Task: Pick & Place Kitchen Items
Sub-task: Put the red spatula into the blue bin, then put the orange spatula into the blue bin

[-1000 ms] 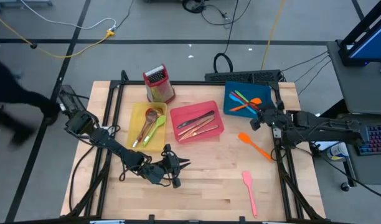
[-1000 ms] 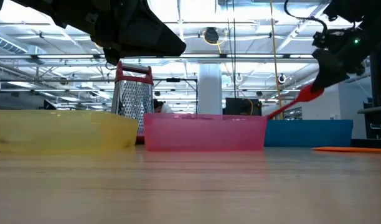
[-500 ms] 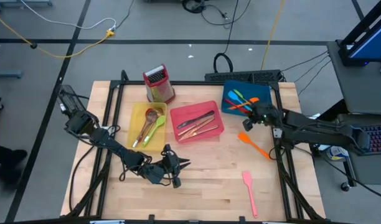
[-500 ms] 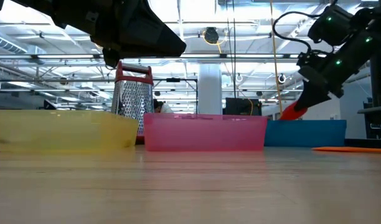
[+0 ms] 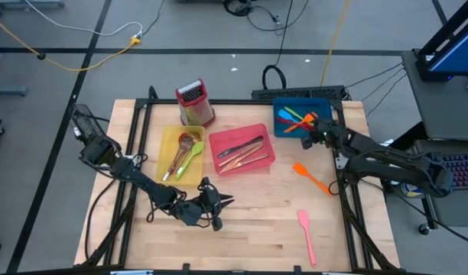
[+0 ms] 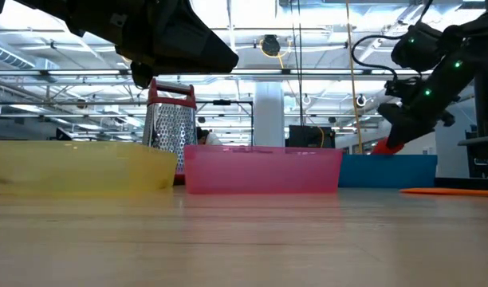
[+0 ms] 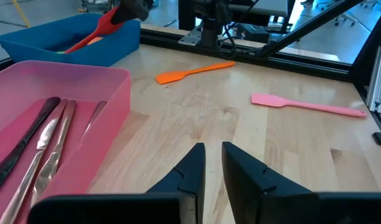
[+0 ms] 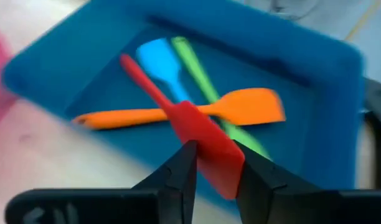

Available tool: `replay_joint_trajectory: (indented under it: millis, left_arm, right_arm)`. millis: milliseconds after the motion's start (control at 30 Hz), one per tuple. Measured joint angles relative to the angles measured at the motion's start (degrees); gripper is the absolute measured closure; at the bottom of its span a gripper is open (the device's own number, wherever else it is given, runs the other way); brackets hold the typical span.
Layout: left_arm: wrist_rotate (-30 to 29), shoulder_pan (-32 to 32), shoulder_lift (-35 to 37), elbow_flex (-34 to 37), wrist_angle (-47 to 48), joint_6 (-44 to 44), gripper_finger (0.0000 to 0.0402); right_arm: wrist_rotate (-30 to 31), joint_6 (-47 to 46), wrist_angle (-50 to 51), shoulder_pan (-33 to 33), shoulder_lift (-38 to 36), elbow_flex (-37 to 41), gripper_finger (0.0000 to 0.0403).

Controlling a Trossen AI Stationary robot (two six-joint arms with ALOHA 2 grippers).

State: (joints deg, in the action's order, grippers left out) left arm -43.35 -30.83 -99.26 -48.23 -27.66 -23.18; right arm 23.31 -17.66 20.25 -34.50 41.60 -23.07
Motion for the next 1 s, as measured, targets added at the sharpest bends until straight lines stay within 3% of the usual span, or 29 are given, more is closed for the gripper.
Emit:
replay_joint_trajectory:
  millis: [267,433,667,867,1000]
  left_arm:
    - [0.0,0.0,0.0,0.0,0.0,0.0,0.0346]
    - [0.0,0.0,0.0,0.0,0.0,0.0,0.0346]
    - [0.0,0.0,0.0,0.0,0.0,0.0,0.0346]
    - [0.0,0.0,0.0,0.0,0.0,0.2,0.0346]
    - [0.0,0.0,0.0,0.0,0.0,0.4,0.0346]
  right_arm:
    - [2.1,0.9,-3.6,-4.2,0.0,0.1,0.0313]
    - [2.0,6.3,-4.2,-5.6,0.0,0.1,0.031]
    - [-2.4,9.4,-4.9,-5.6,0.0,0.1,0.0264]
    - [-2.7,8.9,-11.5,-5.6,-0.1,3.6,0.0221]
    - [-7.4,8.8,-16.2,-5.6,-0.1,7.0,0.021]
